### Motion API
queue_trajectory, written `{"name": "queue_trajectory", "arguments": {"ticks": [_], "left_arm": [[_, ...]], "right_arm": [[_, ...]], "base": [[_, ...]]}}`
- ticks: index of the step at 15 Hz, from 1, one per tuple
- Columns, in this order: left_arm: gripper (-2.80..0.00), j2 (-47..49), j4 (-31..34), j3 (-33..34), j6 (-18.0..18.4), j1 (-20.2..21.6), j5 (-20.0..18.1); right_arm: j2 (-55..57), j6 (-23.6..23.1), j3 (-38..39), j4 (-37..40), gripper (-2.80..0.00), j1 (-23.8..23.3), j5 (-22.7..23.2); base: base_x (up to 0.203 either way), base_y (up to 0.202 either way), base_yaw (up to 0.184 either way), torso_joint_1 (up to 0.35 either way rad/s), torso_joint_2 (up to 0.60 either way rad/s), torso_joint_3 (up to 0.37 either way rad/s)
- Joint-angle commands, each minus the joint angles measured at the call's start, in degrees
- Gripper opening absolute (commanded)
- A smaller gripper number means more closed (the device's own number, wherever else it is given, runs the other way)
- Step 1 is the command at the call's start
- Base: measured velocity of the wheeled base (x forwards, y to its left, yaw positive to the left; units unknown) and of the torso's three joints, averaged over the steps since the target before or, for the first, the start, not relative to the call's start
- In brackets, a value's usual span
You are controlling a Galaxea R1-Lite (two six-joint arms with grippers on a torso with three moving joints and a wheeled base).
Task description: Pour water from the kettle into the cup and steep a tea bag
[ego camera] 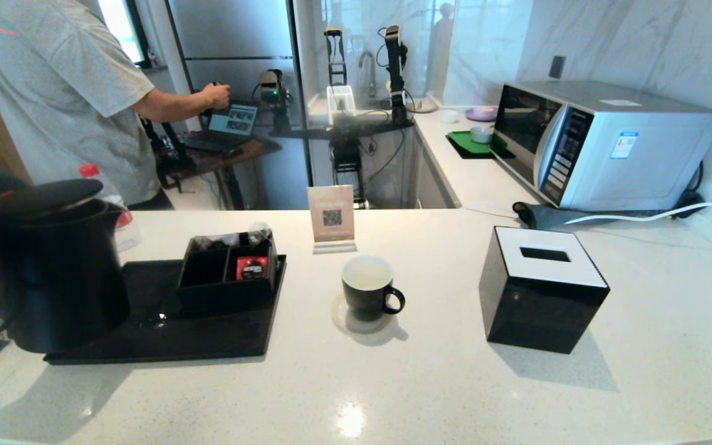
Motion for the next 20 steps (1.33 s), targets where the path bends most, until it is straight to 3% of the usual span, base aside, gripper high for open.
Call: {"name": "queue_trajectory", "arguments": {"ticks": [1, 6, 11, 20], "left_arm": [[-2.8, 4.78, -2.54, -0.63, -0.02, 0.01, 0.01], [-2.8, 11.76, -7.75, -3.63, -1.32, -0.6, -1.56], [-2.8, 16.72, -8.09, -9.47, -2.76, -0.74, -3.39], [-2.8, 23.29, -8.09, -13.42, -2.96, -2.71, -4.91]], "right_arm": [[0.07, -0.03, 0.0, 0.02, -2.8, 0.02, 0.05], [0.07, -0.03, 0.0, 0.02, -2.8, 0.02, 0.05], [0.07, -0.03, 0.0, 0.02, -2.8, 0.02, 0.05], [0.07, -0.03, 0.0, 0.02, -2.8, 0.02, 0.05]], "base": [[0.0, 0.0, 0.0, 0.0, 0.0, 0.0], [0.0, 0.0, 0.0, 0.0, 0.0, 0.0], [0.0, 0.0, 0.0, 0.0, 0.0, 0.0], [0.0, 0.0, 0.0, 0.0, 0.0, 0.0]]}}
